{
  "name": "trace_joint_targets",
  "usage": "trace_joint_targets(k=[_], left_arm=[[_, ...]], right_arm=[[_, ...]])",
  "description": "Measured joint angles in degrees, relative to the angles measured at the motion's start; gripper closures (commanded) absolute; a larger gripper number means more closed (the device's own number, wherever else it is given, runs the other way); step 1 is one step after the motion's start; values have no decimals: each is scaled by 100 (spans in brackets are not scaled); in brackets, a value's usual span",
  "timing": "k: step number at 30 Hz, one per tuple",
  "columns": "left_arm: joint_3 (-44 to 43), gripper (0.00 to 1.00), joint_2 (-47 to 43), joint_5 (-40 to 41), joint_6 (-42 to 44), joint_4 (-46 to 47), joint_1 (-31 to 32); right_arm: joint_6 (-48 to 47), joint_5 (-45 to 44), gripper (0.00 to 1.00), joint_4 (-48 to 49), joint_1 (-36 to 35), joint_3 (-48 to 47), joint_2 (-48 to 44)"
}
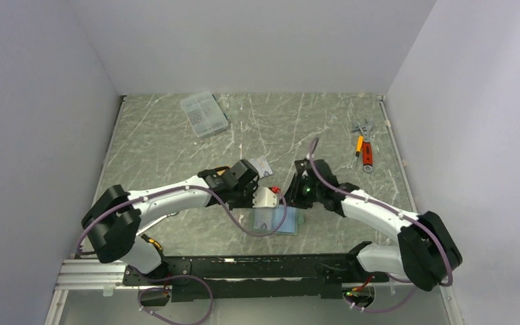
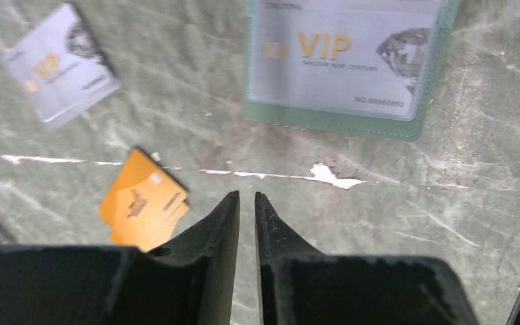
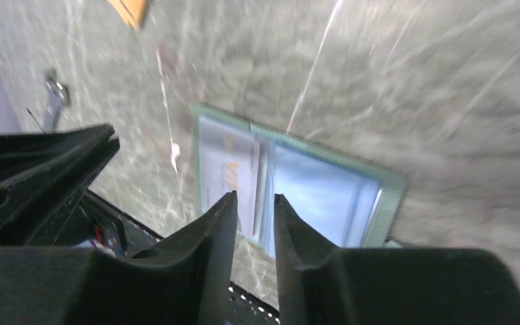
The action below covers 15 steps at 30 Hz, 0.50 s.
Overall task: Put the credit cards into the card holder
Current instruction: Insert the credit card into the card holder.
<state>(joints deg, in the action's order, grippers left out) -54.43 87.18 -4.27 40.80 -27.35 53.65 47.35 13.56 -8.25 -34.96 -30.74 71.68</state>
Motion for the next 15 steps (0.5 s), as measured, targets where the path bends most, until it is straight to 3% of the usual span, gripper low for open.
trace_joint_targets(k=[4, 7, 8, 9, 10, 11, 13, 15], left_arm=[[-367, 76, -282, -46, 0, -245, -188], [-745, 69, -337, -55, -9, -369, -317], [-933, 63, -332, -55, -13, -420, -365], [-1097, 49, -319, -50, -11, -452, -400], [-1357, 27, -291, -42, -15, -518, -444], [-1578, 18, -245, -15, -22, -520, -479], [-2065, 15, -55, 160, -125, -573, -549], [-2566, 2, 275, 238, -192, -662, -656]], right_arm=[[-291, 33, 37, -358, 732, -509, -328], [-579, 11, 2, -415, 1198, -968, -400], [-640, -4, 1, -402, 1316, -1064, -407], [-765, 2, 0, -345, 1513, -1169, -404], [-826, 28, 0, -280, 1690, -1217, -378], [-863, 48, 0, -223, 1864, -1246, -323], [-929, 90, 0, -127, 2269, -1322, -70], [-1008, 96, 0, -111, 2592, -1464, 398]])
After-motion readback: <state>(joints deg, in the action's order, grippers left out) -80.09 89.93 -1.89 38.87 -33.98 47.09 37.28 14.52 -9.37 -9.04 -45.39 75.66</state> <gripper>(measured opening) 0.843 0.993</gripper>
